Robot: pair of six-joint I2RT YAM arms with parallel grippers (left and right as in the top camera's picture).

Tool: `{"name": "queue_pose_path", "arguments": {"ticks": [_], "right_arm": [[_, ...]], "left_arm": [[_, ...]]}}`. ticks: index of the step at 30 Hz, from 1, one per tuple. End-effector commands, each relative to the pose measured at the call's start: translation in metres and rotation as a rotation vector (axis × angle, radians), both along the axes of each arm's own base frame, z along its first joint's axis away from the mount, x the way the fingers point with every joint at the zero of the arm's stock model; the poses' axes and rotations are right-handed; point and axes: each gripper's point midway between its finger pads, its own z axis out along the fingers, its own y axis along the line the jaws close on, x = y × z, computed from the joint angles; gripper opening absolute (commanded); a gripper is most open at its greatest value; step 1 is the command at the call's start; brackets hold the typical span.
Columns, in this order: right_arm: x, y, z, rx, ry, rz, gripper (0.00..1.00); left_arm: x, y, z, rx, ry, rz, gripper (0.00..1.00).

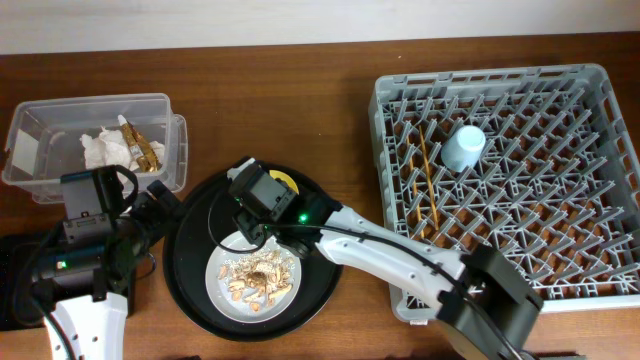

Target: Sort waste into correct bins and load items into the dishwasher rack

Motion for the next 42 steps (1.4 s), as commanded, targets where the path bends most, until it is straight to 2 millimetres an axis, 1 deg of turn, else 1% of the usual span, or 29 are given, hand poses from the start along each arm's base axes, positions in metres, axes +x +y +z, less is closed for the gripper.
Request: {"name": "queue_pose_path", "arguments": {"ticks": [1,6,8,10,13,18,20,24,28,29,30,31,33,36,40,41,42], "right_arm": [[0.001,0.0,-0.005,-0.036,-0.029,0.026,0.61],[-0.011,0.007,-0.009,-0.076,-0.052,0.118,0.6],[-0.021,0.014,-0.009,-0.089,-0.069,0.164,0.6],[-0.023,0.016,-0.01,-0.093,-0.07,0.172,0.6],[-0.023,0.016,-0.018,-0.105,-0.06,0.173,0.59],[-0.025,0.014,-0.043,-0.147,-0.027,0.176,0.55],[-0.024,0.015,-0.044,-0.147,-0.027,0.175,0.51],[-0.021,0.02,-0.034,-0.128,-0.04,0.171,0.36],[-0.016,0.027,-0.019,-0.11,-0.054,0.17,0.22],[-0.015,0.028,-0.014,-0.108,-0.057,0.168,0.15],[-0.012,0.028,-0.009,-0.111,-0.063,0.154,0.07],[-0.011,0.027,-0.005,-0.117,-0.069,0.148,0.04],[-0.008,0.026,0.002,-0.129,-0.079,0.136,0.04],[0.0,0.022,0.019,-0.155,-0.104,0.098,0.04],[0.005,0.022,0.041,-0.148,-0.114,0.066,0.04],[0.006,0.022,0.044,-0.148,-0.115,0.065,0.04],[0.006,0.022,0.044,-0.148,-0.114,0.065,0.17]], "left_arm": [[0.0,-0.001,0.0,-0.003,-0.002,-0.006,0.99],[0.0,-0.001,0.0,-0.003,-0.002,-0.006,0.99],[0.0,-0.001,0.0,-0.003,-0.002,-0.006,0.99],[0.0,-0.001,0.0,-0.003,-0.002,-0.006,0.99],[0.0,-0.001,0.0,-0.003,-0.002,-0.006,0.99],[0.0,-0.001,0.0,-0.003,-0.002,-0.006,0.99],[0.0,-0.001,0.0,-0.003,-0.002,-0.006,0.99],[0.0,-0.001,0.0,-0.003,-0.002,-0.006,0.99],[0.0,-0.001,0.0,-0.003,-0.002,-0.006,0.99],[0.0,-0.001,0.0,-0.003,-0.002,-0.006,0.99],[0.0,-0.001,0.0,-0.003,-0.002,-0.006,0.99],[0.0,-0.001,0.0,-0.003,-0.002,-0.006,0.99],[0.0,-0.001,0.0,-0.003,-0.002,-0.006,0.99],[0.0,-0.001,0.0,-0.003,-0.002,-0.006,0.99],[0.0,-0.001,0.0,-0.003,-0.002,-0.006,0.99],[0.0,-0.001,0.0,-0.003,-0.002,-0.006,0.99],[0.0,-0.001,0.0,-0.003,-0.002,-0.006,0.99]]}}
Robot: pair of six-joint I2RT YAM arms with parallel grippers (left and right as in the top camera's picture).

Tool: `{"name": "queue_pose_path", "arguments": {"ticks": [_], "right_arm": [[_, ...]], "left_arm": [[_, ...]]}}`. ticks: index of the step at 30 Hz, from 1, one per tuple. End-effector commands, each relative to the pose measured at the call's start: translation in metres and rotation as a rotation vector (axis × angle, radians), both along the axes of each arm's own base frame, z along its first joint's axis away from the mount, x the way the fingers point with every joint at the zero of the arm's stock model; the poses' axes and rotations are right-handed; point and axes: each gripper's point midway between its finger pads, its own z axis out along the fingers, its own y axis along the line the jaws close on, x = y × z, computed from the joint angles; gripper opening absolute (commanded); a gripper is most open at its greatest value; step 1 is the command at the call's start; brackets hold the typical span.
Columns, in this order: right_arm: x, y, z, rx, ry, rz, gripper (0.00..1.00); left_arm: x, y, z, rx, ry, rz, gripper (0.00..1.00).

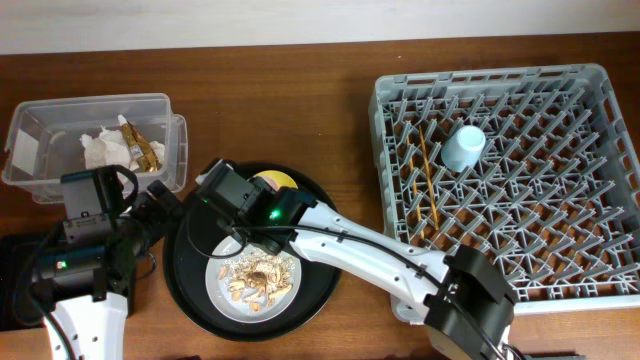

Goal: Sort waste into correct bins and load items into the dishwasher rack
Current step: 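Move the right gripper to the pink cup and grasp its rim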

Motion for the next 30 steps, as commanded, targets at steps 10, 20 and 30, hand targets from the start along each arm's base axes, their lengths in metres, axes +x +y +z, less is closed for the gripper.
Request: {"name": "queue_pose_path", "arguments": {"ticks": [10,20,30], "right_arm": [[0.006,0.001,-0.029,-0.057,0.021,-0.033,0.41],[0.006,-0.001,-0.072,-0.136,0.059,-0.033,0.27],[0.017,-0.008,-0.037,-0.179,0.007,-0.073,0.04]], "left_arm": [[0.0,-0.001,0.0,-0.003,-0.002,-0.006,0.99],[0.0,-0.001,0.0,-0.003,-0.002,-0.006,0.99],[0.0,-0.001,0.0,-0.003,-0.002,-0.006,0.99]]}}
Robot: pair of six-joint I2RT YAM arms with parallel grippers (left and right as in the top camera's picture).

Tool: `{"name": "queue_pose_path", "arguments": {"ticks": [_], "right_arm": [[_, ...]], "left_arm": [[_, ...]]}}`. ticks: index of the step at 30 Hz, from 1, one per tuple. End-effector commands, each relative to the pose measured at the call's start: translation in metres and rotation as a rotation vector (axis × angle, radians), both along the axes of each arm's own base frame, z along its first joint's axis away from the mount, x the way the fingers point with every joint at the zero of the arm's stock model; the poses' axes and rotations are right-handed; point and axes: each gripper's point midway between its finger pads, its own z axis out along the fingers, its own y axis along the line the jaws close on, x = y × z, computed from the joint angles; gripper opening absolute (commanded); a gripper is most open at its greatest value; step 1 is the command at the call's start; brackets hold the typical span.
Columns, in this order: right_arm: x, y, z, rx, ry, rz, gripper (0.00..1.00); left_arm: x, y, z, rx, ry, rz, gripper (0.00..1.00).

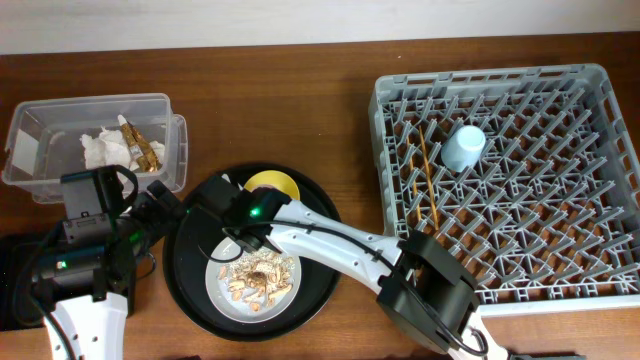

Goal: Sort waste into correct bins and load items into the dishwasher rack
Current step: 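Move the right gripper to the pink cup and grasp its rim, then carry the pink cup to the rack and set it upside down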

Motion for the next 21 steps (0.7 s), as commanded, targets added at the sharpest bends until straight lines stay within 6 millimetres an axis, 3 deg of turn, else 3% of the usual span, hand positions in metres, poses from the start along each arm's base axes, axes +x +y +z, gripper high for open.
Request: {"name": "queue_pose_path", "arguments": {"ticks": [1,6,9,14,17,19,21], "right_arm": [[0.019,0.0,0.039,-0.004,-0.1,-0.045,0.04],[0.034,-0.013,0.091,-0.027,-0.153,-0.091,0.04],[0.052,-0.043,0.126,-0.042,-0.179,-0.21,0.04],[0.081,-0.113,0.159,-0.094,-0.154,-0.369,0.04],[0.094,-0.176,0.167,-0.16,-0.101,-0.492,0.04],[0.102,-0.228,0.166,-0.2,-0.047,-0.623,0.04],[0.104,-0.265,0.16,-0.216,0.026,-0.697,0.04]], "left_arm": [[0.0,-0.001,0.0,-0.003,-0.001,-0.006,0.99],[0.0,-0.001,0.0,-0.003,-0.001,-0.006,0.99],[0.0,-0.001,0.0,-0.003,-0.001,-0.006,0.99],[0.0,-0.001,0.0,-0.003,-0.001,-0.006,0.99],[0.0,-0.001,0.0,-0.003,-0.001,-0.006,0.99],[0.0,-0.001,0.0,-0.003,-0.001,-0.006,0.99],[0.0,-0.001,0.0,-0.003,-0.001,-0.006,0.99]]}}
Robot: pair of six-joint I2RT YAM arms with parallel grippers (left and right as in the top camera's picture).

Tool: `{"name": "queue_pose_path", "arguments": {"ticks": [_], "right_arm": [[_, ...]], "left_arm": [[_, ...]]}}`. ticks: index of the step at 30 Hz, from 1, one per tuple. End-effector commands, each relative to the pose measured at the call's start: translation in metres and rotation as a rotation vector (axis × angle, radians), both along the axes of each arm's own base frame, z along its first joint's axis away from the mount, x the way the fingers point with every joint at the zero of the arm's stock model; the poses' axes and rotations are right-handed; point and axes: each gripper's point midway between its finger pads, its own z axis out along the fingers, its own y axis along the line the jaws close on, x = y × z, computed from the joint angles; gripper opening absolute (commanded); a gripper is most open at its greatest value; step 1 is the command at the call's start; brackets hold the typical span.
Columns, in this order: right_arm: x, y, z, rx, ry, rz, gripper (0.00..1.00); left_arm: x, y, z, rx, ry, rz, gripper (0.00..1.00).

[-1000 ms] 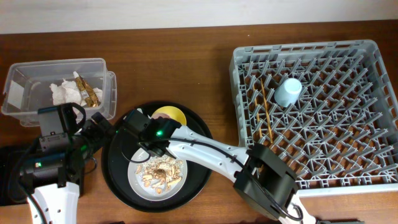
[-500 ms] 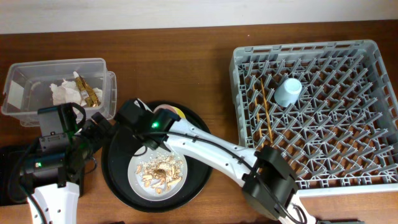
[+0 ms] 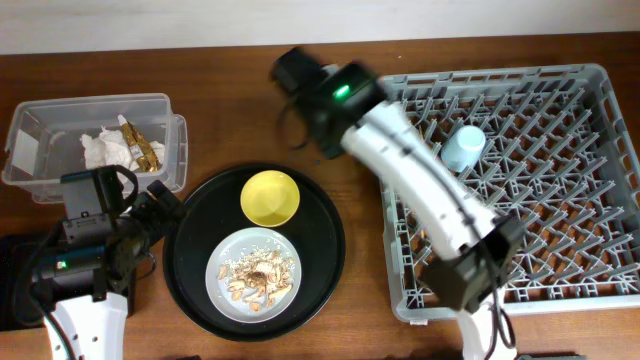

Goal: Sort waste into correct bins and load items into the dishwasher rack
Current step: 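Carry the pink cup to the rack and set it upside down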

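Note:
A black round tray (image 3: 190, 285) holds a yellow bowl (image 3: 270, 197) and a white plate (image 3: 222, 292) of food scraps (image 3: 258, 274). My right arm reaches over the table's far side, and its gripper (image 3: 297, 128) hangs just left of the grey dishwasher rack (image 3: 590, 80). The wrist hides its fingers, so what they hold is unclear. My left gripper (image 3: 163, 203) sits low at the tray's left rim, its jaws too dark to read. In the rack stand a pale blue cup (image 3: 463, 148) and wooden chopsticks (image 3: 428, 185).
A clear plastic bin (image 3: 160, 105) at the far left holds crumpled tissue (image 3: 100, 148) and a brown wrapper (image 3: 143, 147). Bare wooden table lies between the bin and the rack. The left arm's base fills the front left corner.
My right arm has left the tray, where its gripper was beside the yellow bowl, and now hangs over the far table by the rack's left corner. The whole bowl now shows. The left arm is unmoved.
At first my right gripper hovered over the tray, covering most of the yellow bowl. It then stood further left over the tray's left part. After that it was low at the bowl's left side. Now it is up by the rack, bowl and plate still in the tray.

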Motion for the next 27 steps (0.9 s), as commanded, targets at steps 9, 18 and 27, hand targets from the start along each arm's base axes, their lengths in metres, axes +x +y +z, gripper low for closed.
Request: {"name": "queue_pose_path", "arguments": {"ticks": [9,18,27], "right_arm": [[0.016,-0.145,-0.008,0.47,0.244,-0.369,0.04],[-0.005,-0.163,0.024,0.928,0.263,-0.223,0.04],[-0.038,-0.153,0.013,1.429,0.232,0.005,0.04]], "left_arm": [[0.0,-0.001,0.0,-0.003,-0.002,-0.006,0.99],[0.0,-0.001,0.0,-0.003,-0.002,-0.006,0.99],[0.0,-0.001,0.0,-0.003,-0.002,-0.006,0.99]]}}
